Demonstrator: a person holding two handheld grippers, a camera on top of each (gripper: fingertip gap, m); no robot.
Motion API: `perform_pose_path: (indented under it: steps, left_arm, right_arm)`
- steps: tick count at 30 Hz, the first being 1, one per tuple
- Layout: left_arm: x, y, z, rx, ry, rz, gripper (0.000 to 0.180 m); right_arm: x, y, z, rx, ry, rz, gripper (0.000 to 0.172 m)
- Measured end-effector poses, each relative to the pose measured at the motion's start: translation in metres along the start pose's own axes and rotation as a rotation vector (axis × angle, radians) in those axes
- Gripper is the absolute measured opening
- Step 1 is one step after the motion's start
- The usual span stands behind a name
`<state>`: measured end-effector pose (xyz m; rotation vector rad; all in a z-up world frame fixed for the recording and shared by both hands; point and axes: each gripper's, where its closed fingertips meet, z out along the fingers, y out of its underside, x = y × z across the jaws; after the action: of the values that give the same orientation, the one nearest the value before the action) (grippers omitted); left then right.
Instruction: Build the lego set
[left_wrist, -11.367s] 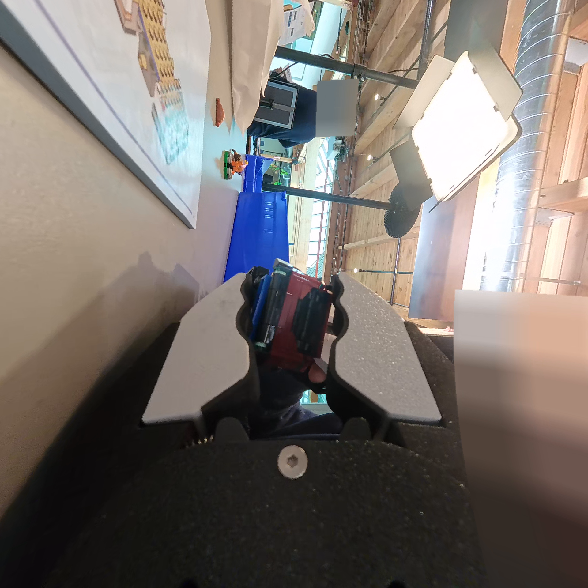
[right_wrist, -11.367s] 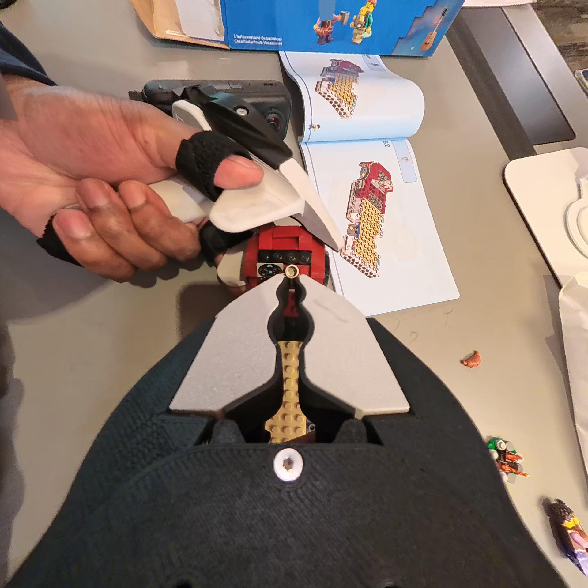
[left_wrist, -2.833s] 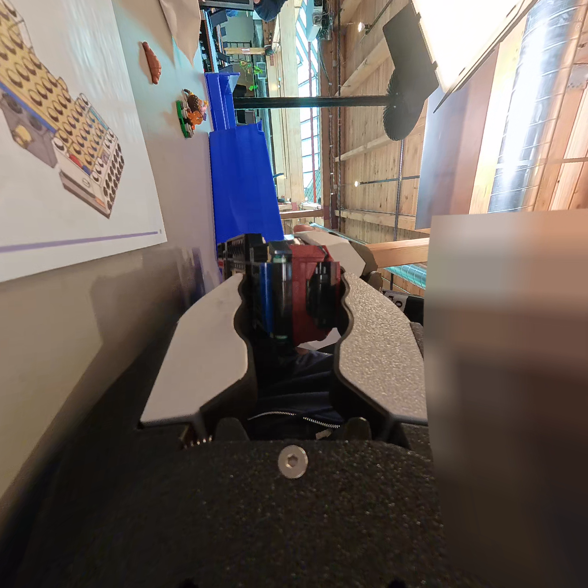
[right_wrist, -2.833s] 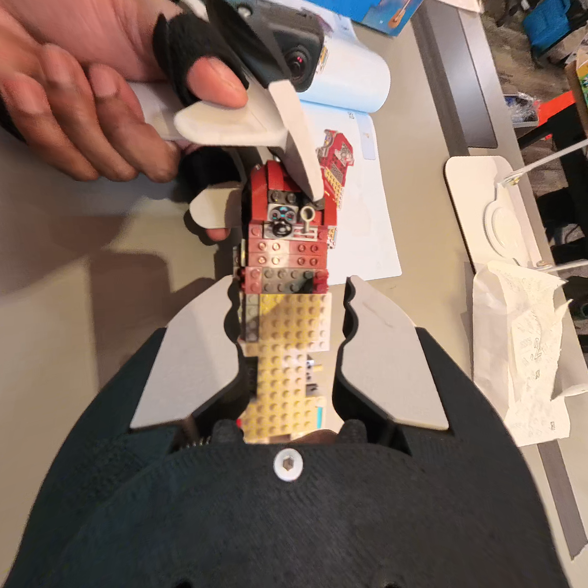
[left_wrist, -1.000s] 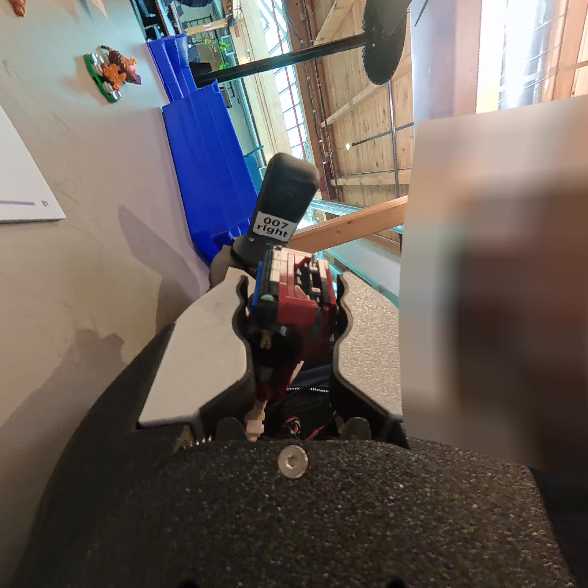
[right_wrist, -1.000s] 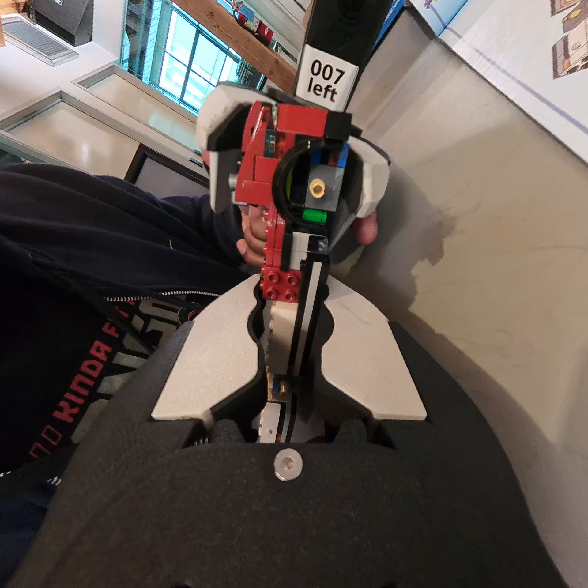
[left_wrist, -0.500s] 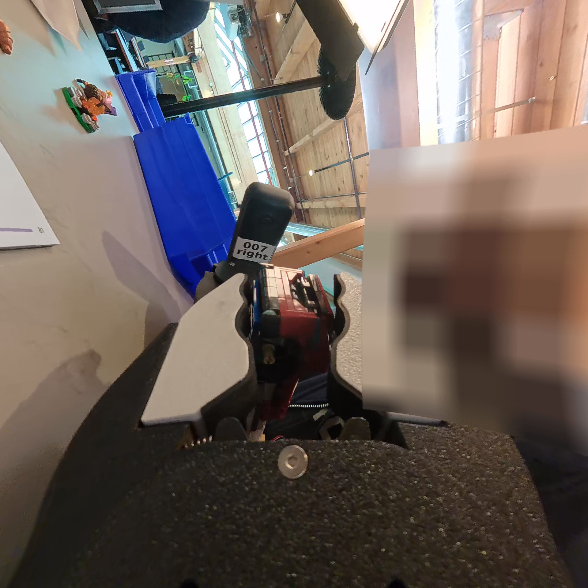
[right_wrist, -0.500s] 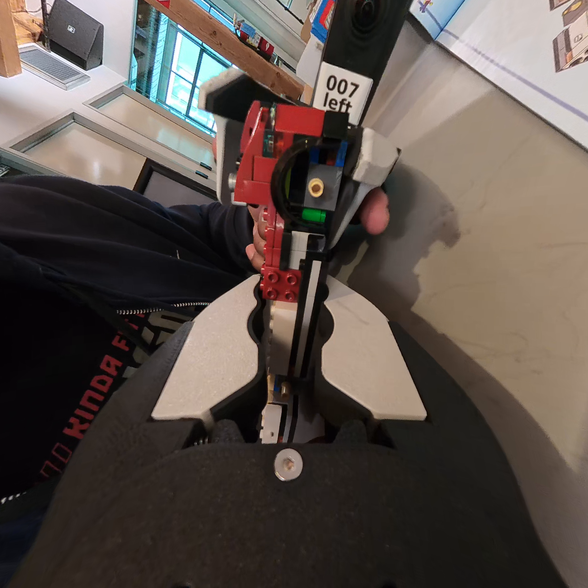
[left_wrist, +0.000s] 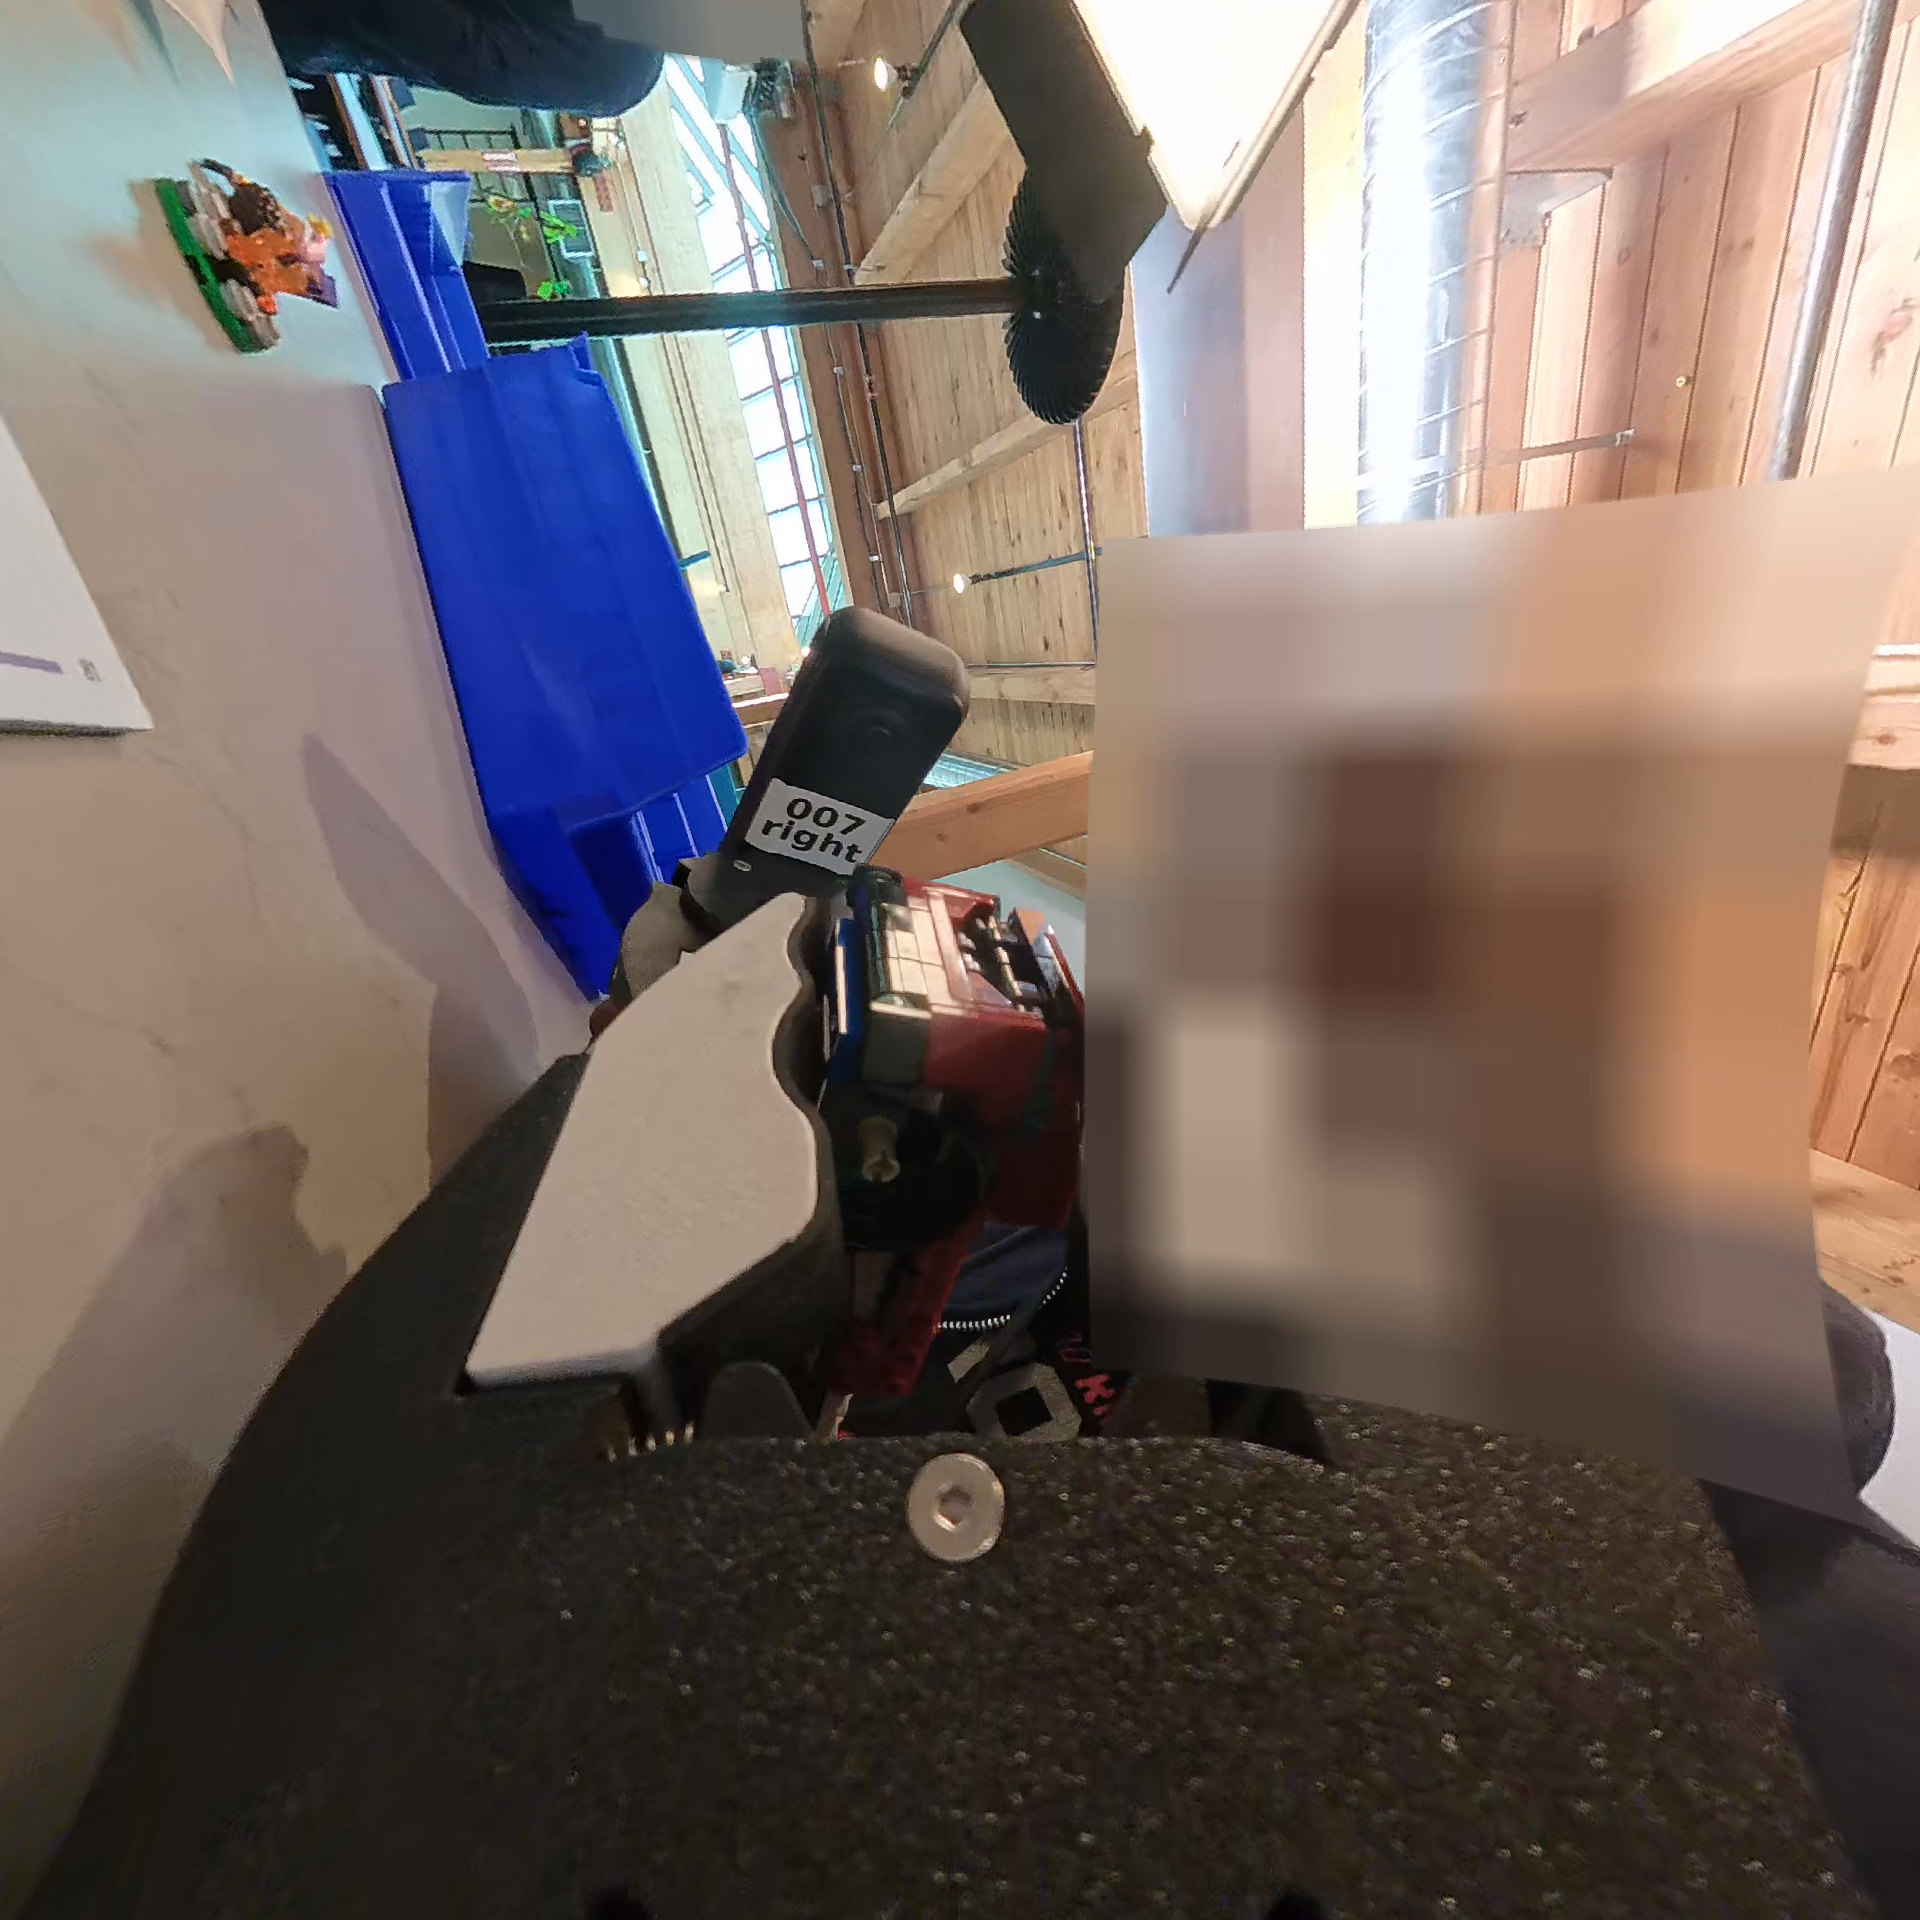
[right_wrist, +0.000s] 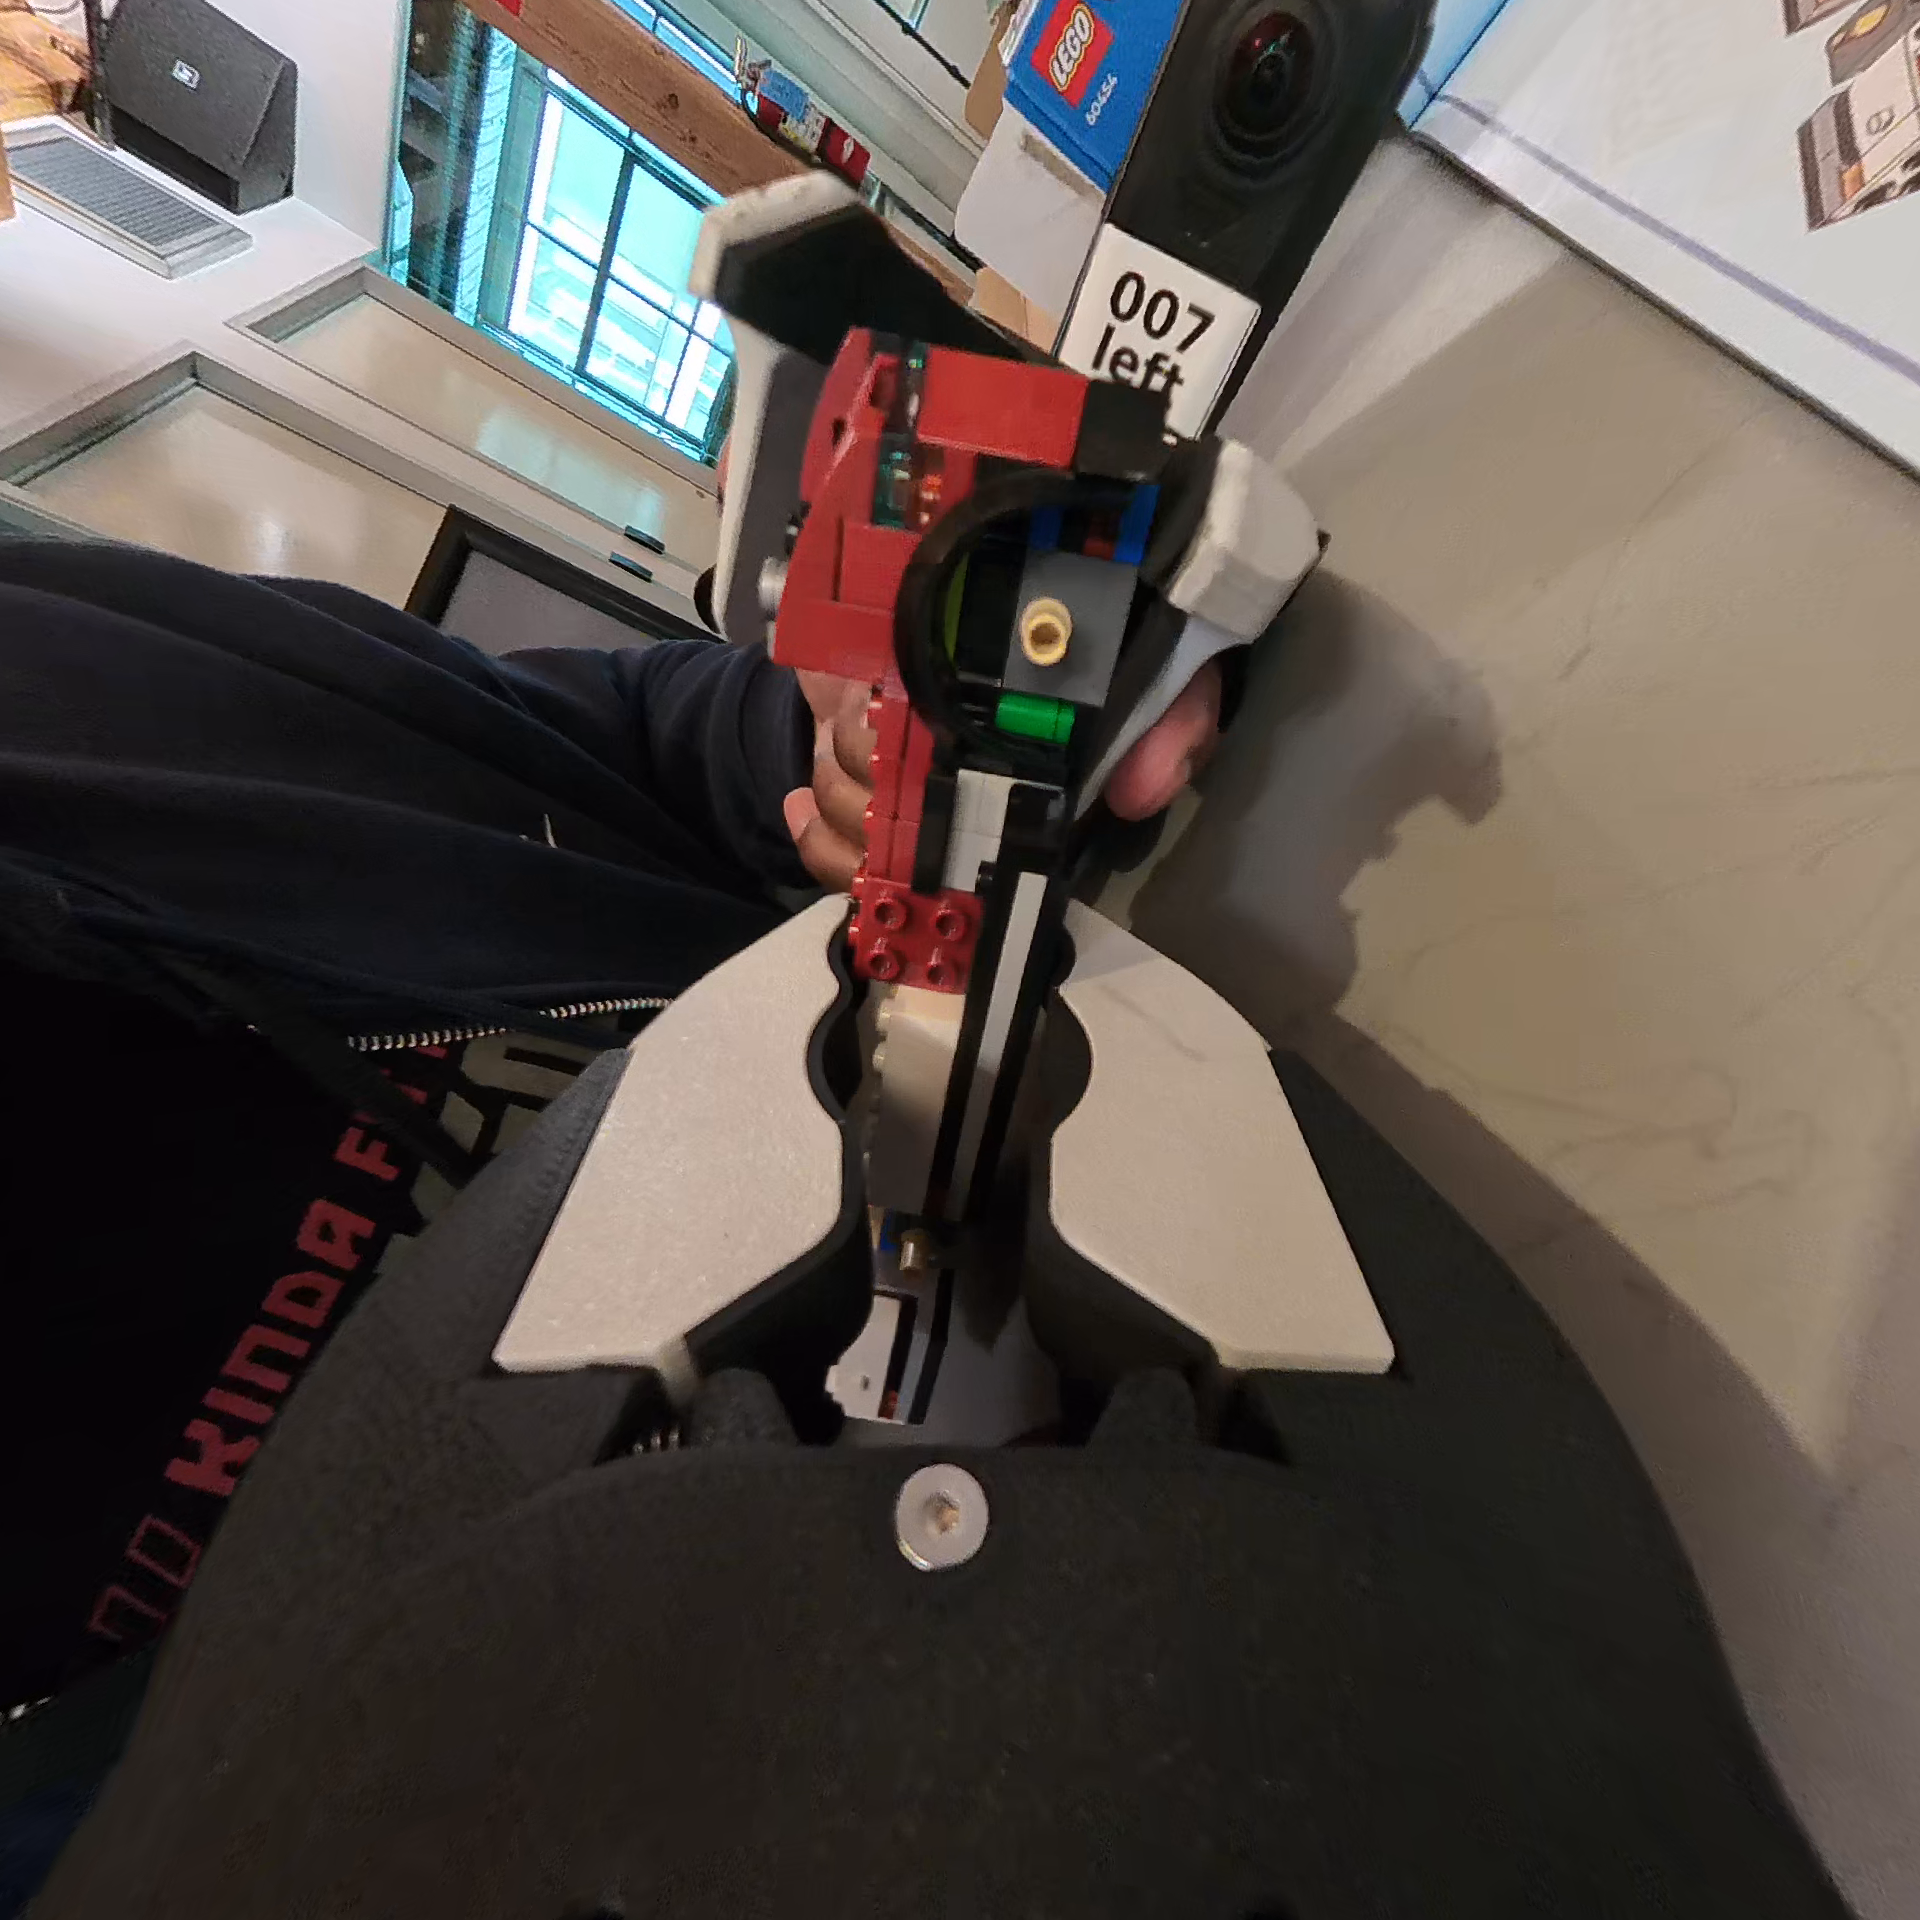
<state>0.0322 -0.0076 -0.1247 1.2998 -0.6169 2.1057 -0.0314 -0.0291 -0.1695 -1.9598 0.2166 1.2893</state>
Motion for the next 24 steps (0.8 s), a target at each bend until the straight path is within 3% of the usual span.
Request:
perform_pose_path:
  steps: [10,18,24]
  left_arm:
    - [-0.019,-0.005,-0.009,0.106,-0.165,-0.114,0.048]
    - [-0.034,-0.013,-0.029,0.243,-0.313,-0.117,0.048]
    - [-0.024,-0.026,-0.047,0.415,-0.34,-0.068,0.048]
  right_arm:
    - [0.013,-0.006,-0.007,0.031,0.073,0.009,0.037]
    - [0.033,-0.008,-0.019,-0.011,0.367,-0.202,0.045]
    - [0.022,-0.003,-0.031,-0.006,0.536,-0.366,0.044]
